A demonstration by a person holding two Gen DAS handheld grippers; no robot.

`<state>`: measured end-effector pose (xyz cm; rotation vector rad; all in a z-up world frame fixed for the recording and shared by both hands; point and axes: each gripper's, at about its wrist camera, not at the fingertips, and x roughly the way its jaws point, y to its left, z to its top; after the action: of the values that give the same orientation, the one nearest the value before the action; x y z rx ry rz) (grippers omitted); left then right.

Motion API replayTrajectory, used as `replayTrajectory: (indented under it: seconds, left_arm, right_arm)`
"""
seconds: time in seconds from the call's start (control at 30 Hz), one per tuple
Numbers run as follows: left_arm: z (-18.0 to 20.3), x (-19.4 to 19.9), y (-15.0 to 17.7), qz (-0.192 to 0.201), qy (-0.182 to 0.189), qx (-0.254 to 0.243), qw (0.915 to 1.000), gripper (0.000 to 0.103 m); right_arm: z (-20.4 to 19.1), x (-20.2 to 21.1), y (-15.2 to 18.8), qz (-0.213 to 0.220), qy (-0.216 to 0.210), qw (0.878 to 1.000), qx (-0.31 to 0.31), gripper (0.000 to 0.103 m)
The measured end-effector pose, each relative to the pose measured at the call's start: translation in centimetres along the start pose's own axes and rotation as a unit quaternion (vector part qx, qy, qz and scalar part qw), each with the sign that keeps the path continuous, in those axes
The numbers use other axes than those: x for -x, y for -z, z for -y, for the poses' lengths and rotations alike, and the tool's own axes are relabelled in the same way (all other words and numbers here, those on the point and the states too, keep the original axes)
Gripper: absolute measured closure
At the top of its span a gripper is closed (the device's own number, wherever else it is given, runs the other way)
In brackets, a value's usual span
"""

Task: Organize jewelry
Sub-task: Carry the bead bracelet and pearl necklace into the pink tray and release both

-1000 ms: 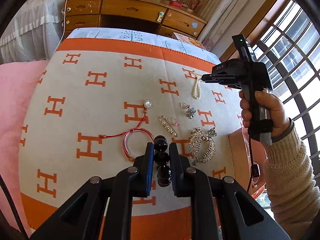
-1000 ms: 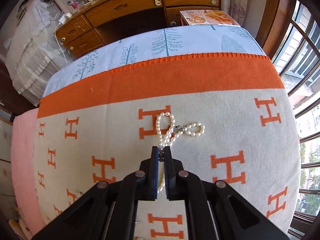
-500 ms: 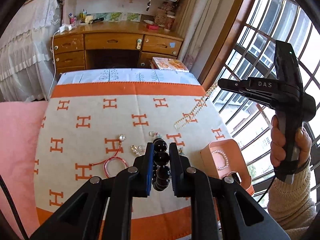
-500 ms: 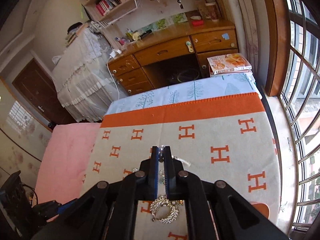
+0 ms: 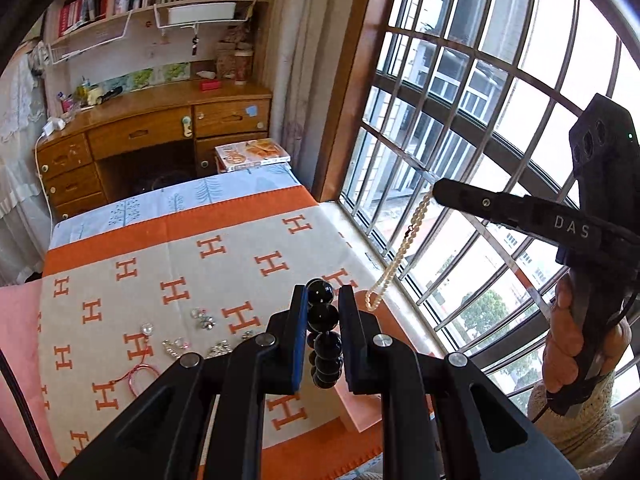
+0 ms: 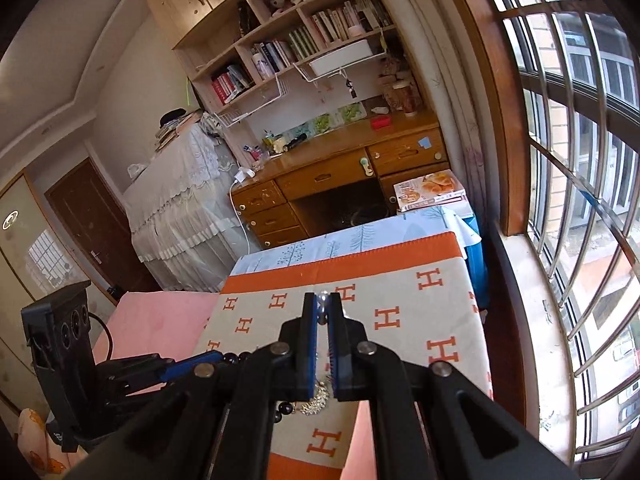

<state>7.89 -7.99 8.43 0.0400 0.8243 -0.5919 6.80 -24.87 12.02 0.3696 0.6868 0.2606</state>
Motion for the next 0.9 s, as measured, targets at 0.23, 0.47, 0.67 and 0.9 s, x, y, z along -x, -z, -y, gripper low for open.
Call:
replayTrajectory:
  seconds: [0.23,0.47,0.67,0.9]
  left_arm:
    - [4.7,-5.3,0.8,-0.044,0.012,-0.037,0.9983,0.090]
    - [5.2,-11.0,3.7,-0.108,0.006,-0.044,0.9931,0.090]
    - [4.0,-14.9,6.0,-0.138,-0.042,-0.056,0.9880,0.090]
    - [2.5,-14.3,5.3,-0.114,-0.049,-0.039,0.9915,0.053]
  right_arm:
    - [4.7,-2.6,3.9,-0.052,0.025,0.998,-0.025,0.098]
    - [6.7,-6.8,6.9,-0.103,0.026,0.994,-0.030,0.098]
    - [7.3,-9.1,8.1,-0.132,0.026,0.991,-0.027,0.098]
    - [7.7,-10.5,9.2,-0.167,0.030,0.985,-0.028,0.098]
